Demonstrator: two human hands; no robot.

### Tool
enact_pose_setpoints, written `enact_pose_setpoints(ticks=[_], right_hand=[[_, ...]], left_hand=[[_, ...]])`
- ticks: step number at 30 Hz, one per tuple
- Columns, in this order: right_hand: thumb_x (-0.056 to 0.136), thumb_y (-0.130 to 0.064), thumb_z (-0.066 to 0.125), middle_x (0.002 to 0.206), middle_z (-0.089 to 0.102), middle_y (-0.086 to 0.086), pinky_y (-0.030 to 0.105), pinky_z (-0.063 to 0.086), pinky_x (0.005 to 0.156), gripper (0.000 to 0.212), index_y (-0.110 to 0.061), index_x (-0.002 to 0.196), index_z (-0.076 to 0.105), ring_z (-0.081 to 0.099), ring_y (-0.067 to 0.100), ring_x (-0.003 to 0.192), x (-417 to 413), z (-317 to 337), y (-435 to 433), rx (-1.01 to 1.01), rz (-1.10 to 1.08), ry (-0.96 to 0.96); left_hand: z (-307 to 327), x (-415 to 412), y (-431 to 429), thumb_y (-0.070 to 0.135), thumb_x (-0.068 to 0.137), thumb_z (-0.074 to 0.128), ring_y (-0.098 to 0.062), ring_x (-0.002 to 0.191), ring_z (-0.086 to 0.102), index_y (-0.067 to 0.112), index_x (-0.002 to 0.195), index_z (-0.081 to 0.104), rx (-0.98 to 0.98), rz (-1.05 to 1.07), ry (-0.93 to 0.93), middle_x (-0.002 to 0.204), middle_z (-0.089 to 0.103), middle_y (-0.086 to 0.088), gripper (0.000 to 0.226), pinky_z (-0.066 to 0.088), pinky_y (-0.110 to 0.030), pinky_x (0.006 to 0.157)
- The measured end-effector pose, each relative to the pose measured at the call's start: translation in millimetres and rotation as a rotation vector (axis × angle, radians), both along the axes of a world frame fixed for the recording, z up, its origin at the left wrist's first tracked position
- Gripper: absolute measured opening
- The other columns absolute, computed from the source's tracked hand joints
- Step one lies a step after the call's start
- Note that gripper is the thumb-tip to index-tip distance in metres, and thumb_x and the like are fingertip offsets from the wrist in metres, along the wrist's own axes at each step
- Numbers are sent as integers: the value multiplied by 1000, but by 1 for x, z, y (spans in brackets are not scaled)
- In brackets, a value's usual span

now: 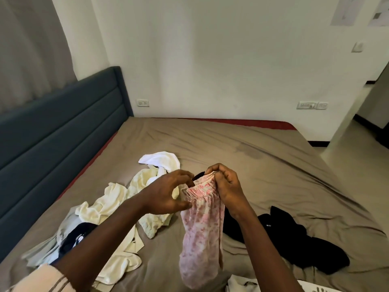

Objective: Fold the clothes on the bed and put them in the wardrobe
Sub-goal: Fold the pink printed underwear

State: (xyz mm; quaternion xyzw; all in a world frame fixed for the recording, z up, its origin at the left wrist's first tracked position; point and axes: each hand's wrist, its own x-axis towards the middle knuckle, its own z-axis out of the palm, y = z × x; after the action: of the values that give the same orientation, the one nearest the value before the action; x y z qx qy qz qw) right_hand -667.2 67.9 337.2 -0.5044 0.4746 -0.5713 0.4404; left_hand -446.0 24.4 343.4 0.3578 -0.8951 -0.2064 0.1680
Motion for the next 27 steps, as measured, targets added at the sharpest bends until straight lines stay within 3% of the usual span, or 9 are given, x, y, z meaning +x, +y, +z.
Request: enact_pose_setpoints(ticks=[3,5,7,10,13,16,19,22,27], right_hand=[[95,5,37,71,64,0,23,46,58,31,-3,85,65,55,9,61,-3,7,2,-1,19,7],[95,10,35,65,59,1,21,43,54,33,0,82,63,50,7,54,-3,11,1,4,33,38],[91,1,39,62,56,4,25,40,53,29,-4,78,65,47,11,52,-5,14,-3,-11,54,109],[76,-22,43,61,57,1,34,38,57,24,-20,70,67,48,16,55,-19,12,-11,-49,0,232],[77,-30,42,68,62,-7,34,41,60,25,-24,77,66,52,11,59,-33,12,-14,-144,-64,262],[85,-20,39,76,63,-13,31,42,63,25,-21,88,64,53,8,65,-31,14,-14,-208,-62,274],[87,-20,38,79,64,-13,33,45,66,28,-25,89,64,56,7,69,-26,15,-17,-158,-80,267],[85,-25,37,79,67,-12,42,50,69,29,-32,83,65,60,11,71,-22,13,-19,-79,-156,278],[97,-49,40,114,68,-19,53,44,105,33,-37,114,66,64,8,109,-7,14,-8,-153,-336,509]], left_hand=[[2,-7,3,50,80,79,-2,110,57,28,136,60,57,-49,-149,129,57,12,64,52,-23,87],[7,-14,5,49,83,77,0,91,58,27,129,64,8,-80,-237,108,60,10,53,52,-27,79],[14,-19,8,52,89,70,-2,81,55,31,121,67,-85,-105,-332,95,57,12,38,48,-27,74],[23,-12,9,59,98,54,-13,88,57,32,119,63,-142,-48,-376,98,56,7,35,47,-34,78],[33,-1,16,62,101,50,-8,74,54,28,92,57,-184,-4,-103,82,55,13,36,43,-29,65],[41,-1,26,46,92,75,-9,60,52,30,76,53,-119,76,250,67,55,11,32,42,-27,54],[43,-4,29,38,86,83,-19,69,67,24,96,59,76,192,528,78,69,-1,30,55,-40,58],[48,-5,29,36,87,83,-24,83,74,28,124,58,122,279,568,94,77,-3,45,61,-47,74],[54,-11,27,28,87,84,-20,73,68,26,121,62,117,322,580,85,75,0,41,58,-42,68]])
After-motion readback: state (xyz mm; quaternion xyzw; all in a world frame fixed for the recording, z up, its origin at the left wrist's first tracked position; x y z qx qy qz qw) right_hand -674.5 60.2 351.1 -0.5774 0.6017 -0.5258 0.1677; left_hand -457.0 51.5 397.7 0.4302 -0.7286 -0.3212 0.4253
